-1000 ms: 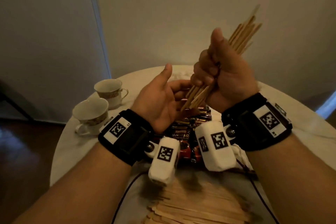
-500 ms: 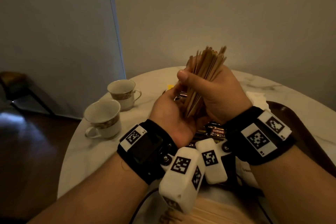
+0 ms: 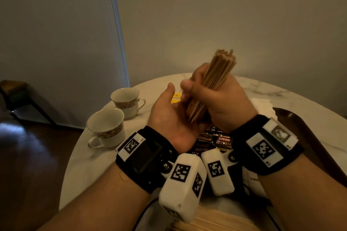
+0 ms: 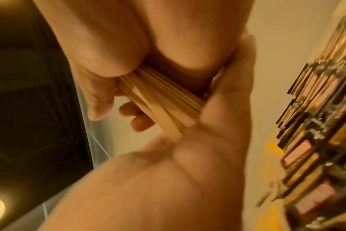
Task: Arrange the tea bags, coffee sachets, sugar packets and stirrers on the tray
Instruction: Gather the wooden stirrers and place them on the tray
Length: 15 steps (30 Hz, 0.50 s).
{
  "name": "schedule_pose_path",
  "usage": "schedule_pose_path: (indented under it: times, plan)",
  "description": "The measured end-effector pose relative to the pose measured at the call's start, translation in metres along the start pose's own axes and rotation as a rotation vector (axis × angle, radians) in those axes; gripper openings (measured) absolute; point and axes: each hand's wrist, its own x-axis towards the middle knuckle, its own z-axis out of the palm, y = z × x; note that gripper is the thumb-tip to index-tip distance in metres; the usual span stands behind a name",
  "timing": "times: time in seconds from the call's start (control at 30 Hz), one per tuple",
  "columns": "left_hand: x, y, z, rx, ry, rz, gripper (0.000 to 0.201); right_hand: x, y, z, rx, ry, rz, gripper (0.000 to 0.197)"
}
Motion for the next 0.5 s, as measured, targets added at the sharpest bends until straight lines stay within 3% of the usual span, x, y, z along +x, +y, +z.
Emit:
schedule_pose_path:
  times: [0.2,0.33,0.43,0.5]
  plan:
    - [0.003,0.007,-0.005,-0.033,-0.141,0.022,0.088,-0.004,-0.012,0.002,-0.123,-0.083,0.024,0.031]
    - [-0.003,0.018,-0.003,0.221,-0.245,0.255,0.090,-0.006,-0.023,-0.005,-0.384,-0.335,0.214,0.014]
    - [-0.005,0.022,-0.005,0.459,-0.343,0.358,0.097,-0.007,-0.021,-0.003,-0.463,-0.496,0.373,0.013]
    - [-0.009,0.022,-0.003,0.598,-0.374,0.412,0.074,-0.007,-0.022,-0.001,-0.467,-0.535,0.421,0.011]
